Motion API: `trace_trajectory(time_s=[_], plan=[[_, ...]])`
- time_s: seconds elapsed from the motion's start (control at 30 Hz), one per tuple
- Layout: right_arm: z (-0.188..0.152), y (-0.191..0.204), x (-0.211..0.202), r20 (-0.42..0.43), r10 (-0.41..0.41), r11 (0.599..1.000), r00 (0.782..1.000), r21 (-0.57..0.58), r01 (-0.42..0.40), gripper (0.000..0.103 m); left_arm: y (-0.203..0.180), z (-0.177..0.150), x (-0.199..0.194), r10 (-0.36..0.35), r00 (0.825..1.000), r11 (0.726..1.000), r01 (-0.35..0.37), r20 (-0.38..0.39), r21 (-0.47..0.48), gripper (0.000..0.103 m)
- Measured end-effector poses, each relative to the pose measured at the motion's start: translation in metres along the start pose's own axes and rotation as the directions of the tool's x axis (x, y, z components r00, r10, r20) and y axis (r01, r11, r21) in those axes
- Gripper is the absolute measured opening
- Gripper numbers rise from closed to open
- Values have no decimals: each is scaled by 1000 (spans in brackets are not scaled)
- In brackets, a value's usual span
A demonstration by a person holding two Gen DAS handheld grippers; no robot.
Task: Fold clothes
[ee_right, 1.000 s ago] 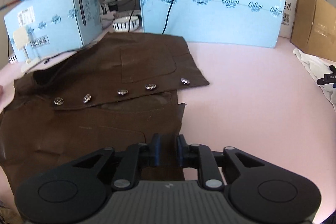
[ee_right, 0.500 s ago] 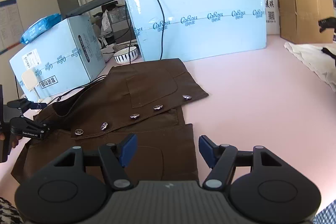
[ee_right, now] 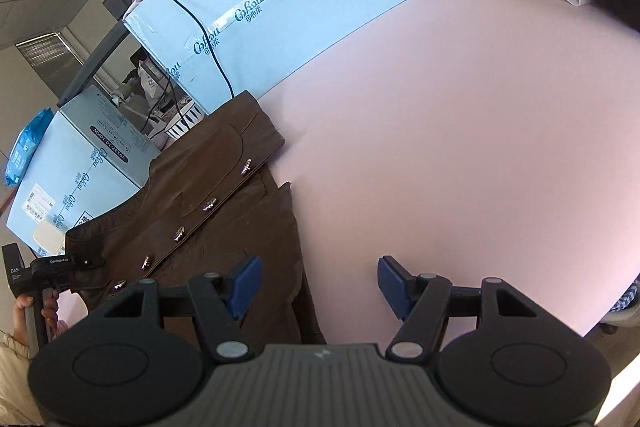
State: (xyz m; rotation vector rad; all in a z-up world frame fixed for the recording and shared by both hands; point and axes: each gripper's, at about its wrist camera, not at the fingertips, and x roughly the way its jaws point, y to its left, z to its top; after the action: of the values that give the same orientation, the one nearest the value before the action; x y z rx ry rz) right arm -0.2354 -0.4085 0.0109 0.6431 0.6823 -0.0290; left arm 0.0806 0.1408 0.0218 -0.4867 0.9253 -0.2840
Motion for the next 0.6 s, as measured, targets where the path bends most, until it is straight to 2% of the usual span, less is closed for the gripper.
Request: trace_trajectory(time_s=[0.03,0.07,0.13,0.17,0.2,0.27,0.3,0.33,0.37,0.43,0.5,0.6], plan=[[0,0,0,0,2,1000,1000,0,-2,67,8,3,-2,-9,1000,999,10,24,-41,40],[0,0,0,-1,1,1000,1000,-2,-1,67,10,4,-3,0,999,999,2,34,-52,47],[0,1,1,3,1,1000,1000,-4,-1,67,14,10,-9,99,990,994,-94,99,-50,72],[1,1,2,5,0,1000,1000,-4,0,67,16,13,-13,159,978,987,-154,135,-44,84],[2,2,3,8,0,1000,1000,-4,0,67,16,15,-16,203,966,979,-199,159,-40,84],[7,4,4,17,5,1000,1000,-20,-4,67,16,16,-24,209,962,978,-207,174,-31,83],[10,6,5,20,8,1000,1000,-30,-7,67,14,14,-33,147,973,989,-148,180,-10,83],[12,8,6,21,13,999,1000,-41,-12,67,8,9,-45,51,983,998,-57,179,30,83],[19,15,10,22,26,997,999,-71,-25,67,3,5,-53,-14,986,998,3,167,70,84],[32,24,17,27,50,992,998,-115,-47,67,-18,-7,-66,-92,988,984,71,124,163,84],[53,37,33,10,77,985,997,-156,-74,69,-43,-24,-72,-122,990,967,101,76,235,84],[80,51,66,-31,64,983,997,-168,-68,69,-77,-58,-67,-129,991,945,131,-25,300,85]])
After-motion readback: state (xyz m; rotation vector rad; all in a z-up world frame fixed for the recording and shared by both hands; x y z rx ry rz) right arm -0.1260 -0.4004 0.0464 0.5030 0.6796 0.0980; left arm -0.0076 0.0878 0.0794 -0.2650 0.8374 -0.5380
